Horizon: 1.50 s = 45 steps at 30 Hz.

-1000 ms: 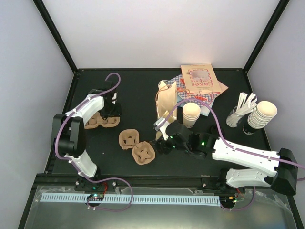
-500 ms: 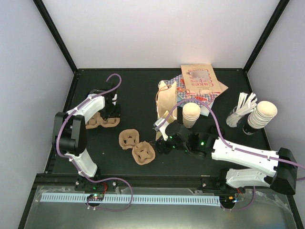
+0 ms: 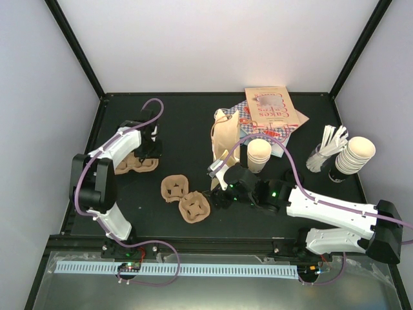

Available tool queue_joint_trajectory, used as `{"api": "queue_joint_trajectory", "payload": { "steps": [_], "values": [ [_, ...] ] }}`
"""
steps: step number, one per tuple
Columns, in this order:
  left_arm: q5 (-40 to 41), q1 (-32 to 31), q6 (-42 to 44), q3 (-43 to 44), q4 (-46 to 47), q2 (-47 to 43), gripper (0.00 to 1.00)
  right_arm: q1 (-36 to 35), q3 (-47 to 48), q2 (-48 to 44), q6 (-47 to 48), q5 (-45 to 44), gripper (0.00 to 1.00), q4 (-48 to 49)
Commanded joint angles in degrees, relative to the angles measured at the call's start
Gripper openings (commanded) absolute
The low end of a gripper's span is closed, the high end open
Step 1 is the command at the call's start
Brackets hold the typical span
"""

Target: Pack the takeout coffee

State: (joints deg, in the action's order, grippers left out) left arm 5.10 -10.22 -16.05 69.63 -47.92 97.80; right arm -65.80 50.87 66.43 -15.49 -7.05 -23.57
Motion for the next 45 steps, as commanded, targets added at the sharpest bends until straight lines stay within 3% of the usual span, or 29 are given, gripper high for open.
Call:
{"api": "queue_joint_trajectory", "payload": {
  "steps": [1, 18, 36, 45],
  "values": [
    [1.8, -0.2, -0.6, 1.5, -0.8, -2.5, 0.28, 0.2, -0.2, -0.2, 0.3, -0.8, 0.83, 0.4],
    [6.1, -0.3, -0.6, 3.0, -3.9, -5.2, 0.02, 0.2, -0.2, -0.2, 0.3, -0.5, 0.83, 0.5],
    [14.7, -1.8, -1.5, 12.0, -16.7, -11.1, 0.01, 0.2, 0.0, -0.6, 0.5, -0.7, 0.83, 0.6],
    [11.8, -1.8, 0.1, 15.8, -20.7, -15.9, 0.02, 0.3, 0.5, 0.4, 1.4, 0.3, 0.83, 1.2]
  ]
}}
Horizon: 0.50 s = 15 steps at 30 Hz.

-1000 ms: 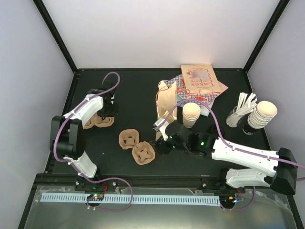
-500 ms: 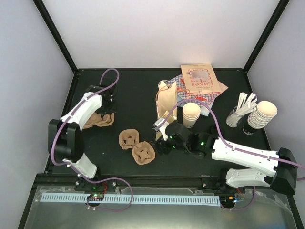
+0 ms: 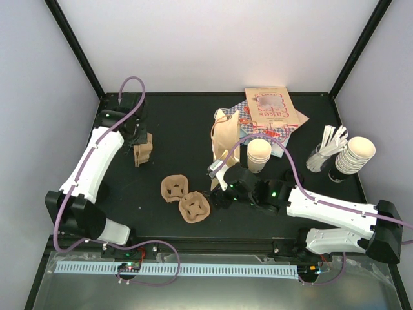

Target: Pack the takeout coffee

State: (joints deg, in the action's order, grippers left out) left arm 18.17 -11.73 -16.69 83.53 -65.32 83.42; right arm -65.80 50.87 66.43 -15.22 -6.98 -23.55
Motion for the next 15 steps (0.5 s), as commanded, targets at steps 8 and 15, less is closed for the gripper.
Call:
{"api": "queue_joint_trajectory", "payload": {
  "steps": [8, 15],
  "values": [
    [-9.3, -0.2, 1.5, -2.4, 0.1, -2.5, 0.02, 0.2, 10.0, 9.8, 1.0, 2.4, 0.84, 0.8],
    [-14.9, -0.1, 2.3, -3.6, 0.9, -3.0, 0.02, 0.2, 27.4, 22.6, -2.4, 0.0, 0.84, -3.8]
  ]
}}
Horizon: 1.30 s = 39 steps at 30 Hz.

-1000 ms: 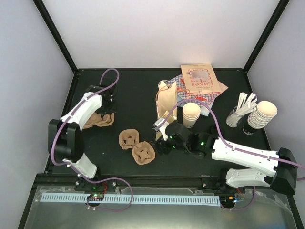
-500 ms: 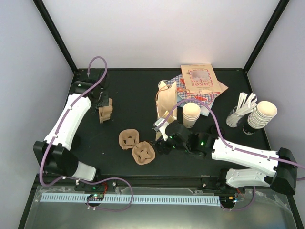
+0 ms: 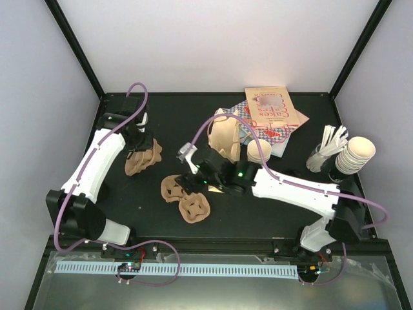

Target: Pack the takeout coffee

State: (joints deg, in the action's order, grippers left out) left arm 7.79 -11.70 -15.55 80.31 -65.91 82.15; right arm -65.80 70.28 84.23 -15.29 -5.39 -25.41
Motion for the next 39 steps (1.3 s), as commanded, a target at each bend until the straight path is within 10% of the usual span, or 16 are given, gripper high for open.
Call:
{"api": "queue_joint_trajectory", "payload": {
  "steps": [1, 22, 39],
  "values": [
    [-5.2, -0.2, 1.3, -0.9, 1.8, -2.0, 0.02, 0.2, 10.2, 6.6, -3.1, -1.9, 0.84, -2.5],
    [-9.2, 2.0, 2.6, -4.6, 3.6, -6.8, 0.02, 9.3, 21.8, 23.0, -21.5, 12.4, 0.64, 6.8],
    [-9.9, 2.9, 3.3, -5.3, 3.6, -8.0, 0.01, 9.6, 30.3, 35.3, -21.9, 15.2, 0.69, 7.5]
  ]
}}
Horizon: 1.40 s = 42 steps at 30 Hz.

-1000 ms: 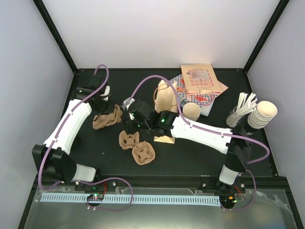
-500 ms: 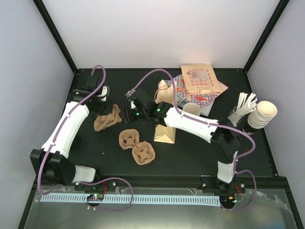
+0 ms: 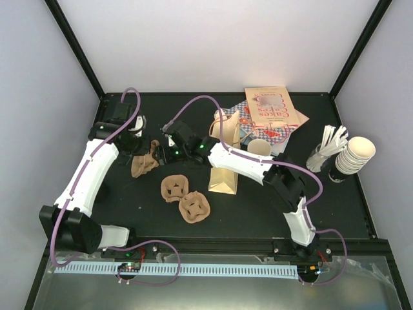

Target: Pack the takeout coffee

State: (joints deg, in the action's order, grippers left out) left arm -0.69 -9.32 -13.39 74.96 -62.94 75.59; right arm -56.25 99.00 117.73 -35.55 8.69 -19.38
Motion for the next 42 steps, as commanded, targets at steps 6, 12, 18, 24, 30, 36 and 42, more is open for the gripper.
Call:
{"api": "queue_joint_trajectory", "payload": {
  "steps": [6, 12, 18, 24, 30, 36, 42],
  "values": [
    [-1.2, 0.5, 1.4, 0.6, 0.1, -1.6, 0.01, 0.0, 2.2, 3.7, -1.7, -1.1, 0.69, 0.0],
    [0.3, 0.5, 1.7, 2.4, -1.4, -1.9, 0.02, 0.6, 0.5, 3.5, -2.1, -2.8, 0.62, -1.0],
    [2.3, 0.7, 2.1, 3.5, -2.4, -1.9, 0.02, 1.4, -3.7, 1.6, -2.4, -2.4, 0.54, 1.1],
    [6.6, 0.9, 2.5, 7.1, -5.1, -1.9, 0.02, 1.5, -6.1, 0.8, -2.0, -1.8, 0.51, 2.5],
    [6.1, 1.0, 2.5, 8.9, -5.0, -6.2, 0.02, 1.5, -6.6, 1.5, -1.7, -1.6, 0.48, 2.5],
    [5.9, 1.1, 2.9, 8.7, -4.0, -8.3, 0.02, 1.5, -6.3, 2.0, -1.0, -1.9, 0.48, 2.3],
    [5.3, 1.3, 2.4, 9.6, -4.6, -8.6, 0.02, 1.5, -6.1, 2.6, -0.6, -3.0, 0.48, 1.4]
  ]
}}
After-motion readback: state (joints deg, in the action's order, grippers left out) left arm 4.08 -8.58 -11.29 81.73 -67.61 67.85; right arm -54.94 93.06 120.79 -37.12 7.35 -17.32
